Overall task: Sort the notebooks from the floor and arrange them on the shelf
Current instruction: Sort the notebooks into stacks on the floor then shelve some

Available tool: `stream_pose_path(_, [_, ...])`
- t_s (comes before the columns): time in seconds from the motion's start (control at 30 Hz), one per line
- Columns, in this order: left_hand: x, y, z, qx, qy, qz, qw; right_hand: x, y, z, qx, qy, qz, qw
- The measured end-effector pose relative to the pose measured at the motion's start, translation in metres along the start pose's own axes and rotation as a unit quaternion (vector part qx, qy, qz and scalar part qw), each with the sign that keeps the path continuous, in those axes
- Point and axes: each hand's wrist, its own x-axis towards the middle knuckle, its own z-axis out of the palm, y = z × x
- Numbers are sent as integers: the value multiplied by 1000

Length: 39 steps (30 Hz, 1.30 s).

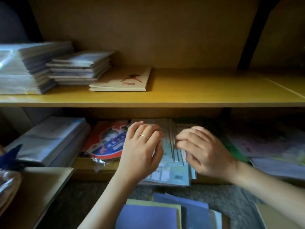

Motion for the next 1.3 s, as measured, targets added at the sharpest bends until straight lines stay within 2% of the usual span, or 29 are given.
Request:
stream_pose_path(0.1, [-35,31,26,-45,-116,7,992,-67,-13,-12,-27,-80,-57,995])
stream_pose_path(0.17, [-59,50,45,-75,-229,23,970,-112,-26,-17,-44,-139,-12,989])
stream_pose_path(0.23, [-81,69,61,-95,-317,51,942,-163,-38,-19,-57,-234,89,966])
stream_pose_path(0.3, [-97,85,72,-115,-362,63,923,-213,-47,-17,-61,-332,229,913])
stream_pose_path(0.37, [-106,101,79,-147,-381,68,910,-256,-52,-19,-54,-431,342,833])
stream_pose_path(0.47, [-112,118,85,-169,-379,70,907,-296,-60,-28,-46,-544,443,711])
stream_pose_path(0.5, [-112,123,87,-175,-378,68,907,-301,-63,-31,-48,-568,461,680])
stream_pose_path(0.53, [-111,126,88,-184,-378,66,905,-304,-65,-32,-59,-575,467,670])
stream_pose_path(0.67, [-105,139,93,-211,-377,63,900,-310,-71,-38,-84,-550,459,693])
stream_pose_path(0.77, [-98,146,91,-298,-397,-38,867,-306,-68,-40,-62,-561,452,691])
stream_pose_path(0.83, [-93,148,87,-354,-391,-74,846,-299,-64,-44,-49,-567,441,693])
stream_pose_path(0.97, [-80,148,81,-432,-357,-155,814,-264,-49,-65,-65,-547,376,745])
stream_pose_path(1.03, [-79,146,80,-483,-346,-207,778,-244,-43,-76,-37,-528,372,763])
stream_pose_path(1.07, [-79,147,78,-508,-340,-232,757,-235,-42,-80,-18,-496,376,783])
stream_pose_path(1.13, [-83,147,77,-541,-329,-284,720,-216,-44,-89,25,-376,371,849])
stream_pose_path(1.2, [-85,146,78,-563,-316,-355,676,-199,-49,-97,18,-246,328,912])
stream_pose_path(1.23, [-85,145,79,-578,-302,-399,645,-194,-50,-99,7,-192,306,933])
stream_pose_path(1.27, [-84,145,78,-601,-286,-447,598,-189,-52,-99,6,-149,290,945])
stream_pose_path(1.3, [-81,143,78,-633,-264,-497,531,-186,-54,-96,13,-115,275,954])
